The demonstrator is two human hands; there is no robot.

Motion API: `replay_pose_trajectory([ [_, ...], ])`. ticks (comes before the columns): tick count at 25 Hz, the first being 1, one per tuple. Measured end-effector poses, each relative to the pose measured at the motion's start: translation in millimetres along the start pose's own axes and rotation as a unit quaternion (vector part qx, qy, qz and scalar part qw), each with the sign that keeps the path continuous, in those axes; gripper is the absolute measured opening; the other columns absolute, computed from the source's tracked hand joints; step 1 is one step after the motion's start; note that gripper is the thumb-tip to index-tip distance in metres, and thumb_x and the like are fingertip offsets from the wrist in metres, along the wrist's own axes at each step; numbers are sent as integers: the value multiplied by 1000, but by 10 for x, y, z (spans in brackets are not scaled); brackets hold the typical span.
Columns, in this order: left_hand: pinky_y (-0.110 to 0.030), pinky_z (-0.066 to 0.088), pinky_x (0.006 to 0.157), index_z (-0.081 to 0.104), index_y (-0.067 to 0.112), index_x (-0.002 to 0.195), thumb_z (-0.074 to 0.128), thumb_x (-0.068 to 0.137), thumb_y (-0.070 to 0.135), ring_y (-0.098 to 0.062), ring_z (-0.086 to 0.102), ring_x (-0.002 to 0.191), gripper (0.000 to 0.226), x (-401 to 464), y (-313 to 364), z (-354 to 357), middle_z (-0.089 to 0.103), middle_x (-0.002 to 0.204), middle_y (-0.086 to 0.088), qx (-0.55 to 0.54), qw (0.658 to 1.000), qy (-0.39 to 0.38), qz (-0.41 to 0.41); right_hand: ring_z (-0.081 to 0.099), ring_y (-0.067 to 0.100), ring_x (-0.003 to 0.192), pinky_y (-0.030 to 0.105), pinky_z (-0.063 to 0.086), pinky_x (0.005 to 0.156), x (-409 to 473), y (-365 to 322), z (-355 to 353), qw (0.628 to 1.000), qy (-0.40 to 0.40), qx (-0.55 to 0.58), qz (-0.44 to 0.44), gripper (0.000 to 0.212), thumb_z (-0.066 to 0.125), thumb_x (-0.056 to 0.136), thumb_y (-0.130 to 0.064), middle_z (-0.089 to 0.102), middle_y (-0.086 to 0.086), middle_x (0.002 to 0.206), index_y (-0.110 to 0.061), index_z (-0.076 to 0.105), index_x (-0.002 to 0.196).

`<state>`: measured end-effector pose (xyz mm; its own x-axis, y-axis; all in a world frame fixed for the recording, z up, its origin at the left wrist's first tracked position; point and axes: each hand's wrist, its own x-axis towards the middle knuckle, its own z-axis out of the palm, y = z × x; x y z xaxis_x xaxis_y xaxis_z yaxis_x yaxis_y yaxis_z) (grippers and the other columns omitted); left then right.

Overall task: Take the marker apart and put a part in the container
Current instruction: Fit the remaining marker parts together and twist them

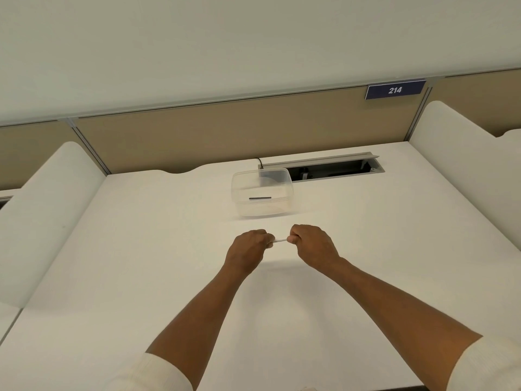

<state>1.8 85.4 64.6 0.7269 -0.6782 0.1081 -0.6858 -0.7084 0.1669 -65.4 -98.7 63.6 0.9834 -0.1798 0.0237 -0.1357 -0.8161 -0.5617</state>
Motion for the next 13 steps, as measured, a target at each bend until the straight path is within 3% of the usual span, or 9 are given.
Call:
replay_pose_trajectory([
  [4, -32, 37, 56, 63, 16, 89, 63, 88, 15, -24, 53, 67, 1, 11, 44, -35, 64, 82, 0, -8, 1000, -7, -8, 54, 22, 63, 35, 41, 60, -61, 9, 39, 996, -9, 78, 47, 40, 47, 99, -28, 60, -3, 61, -14, 56, 63],
  [8, -32, 38, 55, 56, 15, 81, 68, 85, 15, -25, 53, 68, 13, 0, 77, -53, 60, 78, 0, -3, 1000, 5, -10, 48, 10, 48, 29, 41, 57, -81, -32, 12, 983, -42, 156, 88, 54, 42, 102, -37, 51, -8, 45, -17, 57, 55],
  [10, -34, 39, 55, 56, 15, 83, 66, 86, 16, -24, 53, 71, 11, -15, 66, -50, 60, 79, 0, 3, 1000, 10, -7, 49, 14, 51, 30, 42, 58, -95, -11, -15, 983, -48, 164, 74, 48, 47, 101, -38, 56, -5, 53, -13, 63, 64],
  [13, -35, 41, 56, 57, 16, 85, 66, 87, 16, -24, 53, 73, 9, -24, 68, -55, 60, 80, 0, 5, 1000, 15, -10, 50, 14, 59, 29, 42, 59, -125, 26, -39, 979, -22, 199, 44, 18, 62, 92, -25, 63, 0, 70, -12, 63, 79],
])
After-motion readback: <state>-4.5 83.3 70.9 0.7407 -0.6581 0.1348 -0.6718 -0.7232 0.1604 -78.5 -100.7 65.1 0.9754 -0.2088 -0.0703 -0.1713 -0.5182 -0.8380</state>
